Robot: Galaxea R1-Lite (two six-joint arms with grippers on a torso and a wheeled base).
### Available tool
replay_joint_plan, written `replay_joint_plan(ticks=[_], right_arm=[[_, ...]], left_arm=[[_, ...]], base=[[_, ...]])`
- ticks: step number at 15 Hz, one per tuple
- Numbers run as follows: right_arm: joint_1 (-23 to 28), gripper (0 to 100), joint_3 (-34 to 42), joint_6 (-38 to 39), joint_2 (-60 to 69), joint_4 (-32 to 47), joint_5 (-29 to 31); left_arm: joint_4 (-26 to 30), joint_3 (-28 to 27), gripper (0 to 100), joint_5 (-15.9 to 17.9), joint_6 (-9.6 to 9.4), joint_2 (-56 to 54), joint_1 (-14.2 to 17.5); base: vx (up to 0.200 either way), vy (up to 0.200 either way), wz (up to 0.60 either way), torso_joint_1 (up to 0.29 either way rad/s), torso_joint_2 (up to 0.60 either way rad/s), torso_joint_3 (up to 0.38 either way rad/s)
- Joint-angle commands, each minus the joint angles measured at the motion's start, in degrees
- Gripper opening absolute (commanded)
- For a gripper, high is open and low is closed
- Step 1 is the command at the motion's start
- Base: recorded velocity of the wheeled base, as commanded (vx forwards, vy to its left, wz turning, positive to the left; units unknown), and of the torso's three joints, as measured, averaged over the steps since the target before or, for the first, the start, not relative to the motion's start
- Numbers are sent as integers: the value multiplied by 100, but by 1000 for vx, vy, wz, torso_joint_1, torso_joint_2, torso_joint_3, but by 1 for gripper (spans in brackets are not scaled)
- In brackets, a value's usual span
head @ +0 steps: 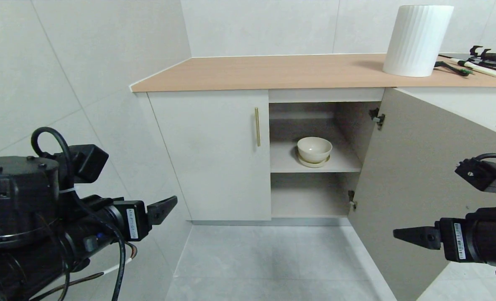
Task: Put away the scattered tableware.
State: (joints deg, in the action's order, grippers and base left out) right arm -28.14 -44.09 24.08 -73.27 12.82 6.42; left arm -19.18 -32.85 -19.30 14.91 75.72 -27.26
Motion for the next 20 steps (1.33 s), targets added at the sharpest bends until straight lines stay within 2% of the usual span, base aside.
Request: replay_joint_plan(ticks=[1,4,18,20], right_arm=[[-25,100,15,1,-56,-8,-1],[-25,100,15,1,-47,-8,8],[-8,100,6,1,23,-8,184],[-8,100,6,1,23,1,184]], left_arm=[[2,-2,100,-4,3,22,-8],[2,7,100,-4,3,13,-8],[19,16,100,5,-23,31,-16],[19,25,100,-4,-23,31,-16]], base=[[-200,0,0,-2,2,2],[-200,0,0,1,1,2],[0,0,0,0,0,0],[-100,-200,0,12,0,2]])
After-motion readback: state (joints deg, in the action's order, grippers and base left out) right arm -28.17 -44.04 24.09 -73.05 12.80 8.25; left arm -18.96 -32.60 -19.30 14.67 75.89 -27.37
